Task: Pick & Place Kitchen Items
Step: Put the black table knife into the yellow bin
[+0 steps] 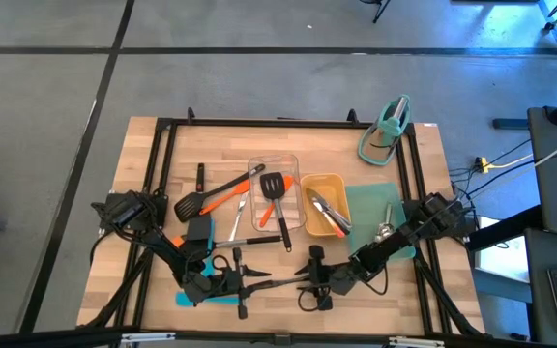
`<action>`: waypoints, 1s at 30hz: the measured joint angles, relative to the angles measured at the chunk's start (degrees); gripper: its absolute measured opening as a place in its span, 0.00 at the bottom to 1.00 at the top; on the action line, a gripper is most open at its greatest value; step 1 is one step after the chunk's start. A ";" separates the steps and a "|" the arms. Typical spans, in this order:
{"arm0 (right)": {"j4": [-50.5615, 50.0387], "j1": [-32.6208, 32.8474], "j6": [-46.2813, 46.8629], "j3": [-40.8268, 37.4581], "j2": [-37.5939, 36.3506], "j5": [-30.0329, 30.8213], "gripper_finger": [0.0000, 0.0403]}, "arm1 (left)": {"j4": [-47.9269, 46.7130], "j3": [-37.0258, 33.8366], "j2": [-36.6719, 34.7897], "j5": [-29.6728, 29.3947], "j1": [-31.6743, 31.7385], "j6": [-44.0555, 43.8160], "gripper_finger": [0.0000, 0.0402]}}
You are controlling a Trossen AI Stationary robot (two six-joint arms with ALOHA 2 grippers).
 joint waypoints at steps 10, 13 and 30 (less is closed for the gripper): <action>0.03 -0.32 -2.66 -0.07 0.07 -1.76 0.52 | -0.43 0.00 3.73 11.93 2.31 -13.65 0.16; 0.19 -0.34 -4.44 -0.07 0.07 -2.10 0.52 | -2.41 1.10 6.36 11.90 2.67 -16.62 0.16; 0.42 -0.80 4.09 -0.07 0.75 -1.04 0.47 | -39.82 15.39 5.22 15.48 4.71 -21.42 0.22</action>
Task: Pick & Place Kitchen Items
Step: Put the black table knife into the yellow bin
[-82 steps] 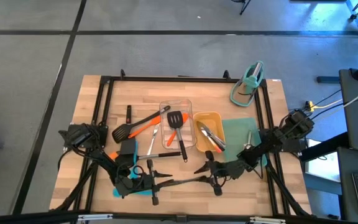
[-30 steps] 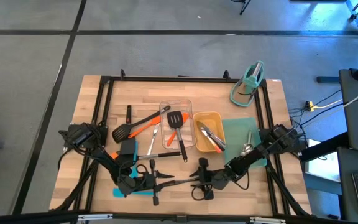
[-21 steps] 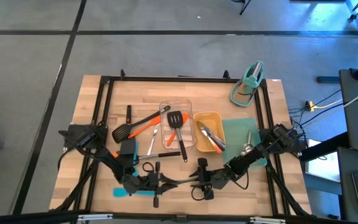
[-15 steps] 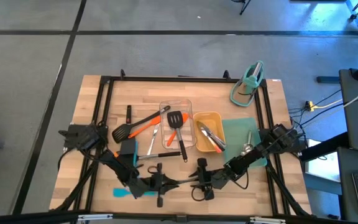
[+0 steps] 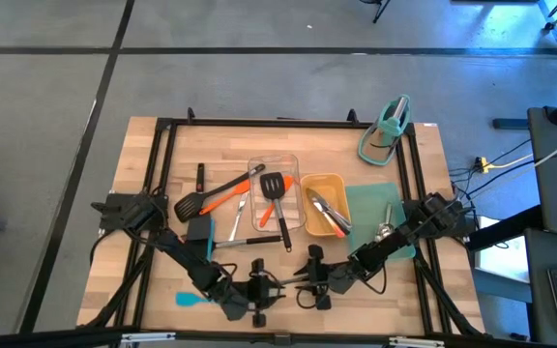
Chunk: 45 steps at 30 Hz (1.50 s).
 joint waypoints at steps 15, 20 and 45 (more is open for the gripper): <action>7.88 0.81 -4.28 -0.17 4.32 3.98 0.39 | 1.10 0.20 -2.24 -8.95 -2.19 3.62 0.23; 14.49 0.79 -3.57 -0.12 7.18 2.23 0.39 | 1.37 0.20 -2.44 -10.12 -2.34 3.10 0.23; 15.53 0.31 -2.22 0.00 7.39 0.45 0.24 | 2.58 0.20 -2.55 -12.50 -3.31 2.57 0.22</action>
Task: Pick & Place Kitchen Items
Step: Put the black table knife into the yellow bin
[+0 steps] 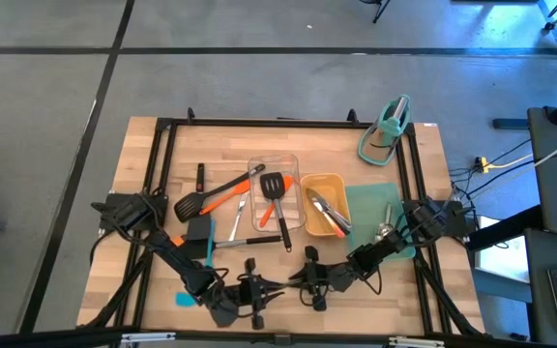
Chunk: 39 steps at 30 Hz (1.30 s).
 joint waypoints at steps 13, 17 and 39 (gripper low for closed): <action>0.00 0.04 0.59 0.07 0.11 1.65 0.14 | -3.89 -0.09 -0.02 5.58 1.45 -5.72 0.23; 0.02 0.07 0.39 0.07 0.11 2.05 0.13 | -7.22 -0.11 0.00 6.03 2.48 -6.60 0.23; -4.57 0.51 -2.03 0.07 -1.92 4.66 0.13 | -15.26 -0.08 0.34 15.44 5.78 -8.45 0.23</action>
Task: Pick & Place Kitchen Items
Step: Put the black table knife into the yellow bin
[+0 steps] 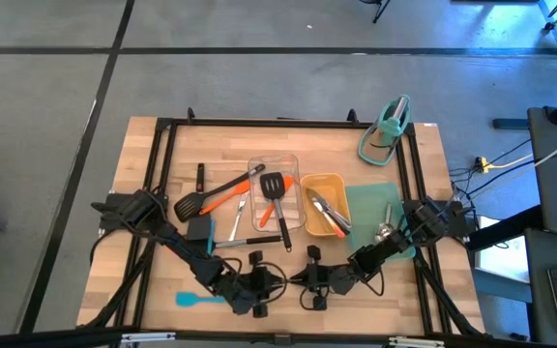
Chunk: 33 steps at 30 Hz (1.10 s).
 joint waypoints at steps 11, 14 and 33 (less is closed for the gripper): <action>0.00 0.02 -0.23 0.00 0.00 -0.02 0.13 | -0.26 0.03 0.35 0.20 1.90 -3.54 0.42; 0.00 0.02 -0.37 0.00 0.00 -0.05 0.13 | 1.19 0.05 0.98 -0.09 1.62 -3.66 0.49; -0.02 0.25 -2.14 0.00 -0.02 0.00 0.13 | 4.51 0.07 4.65 -3.54 -0.23 -5.87 0.52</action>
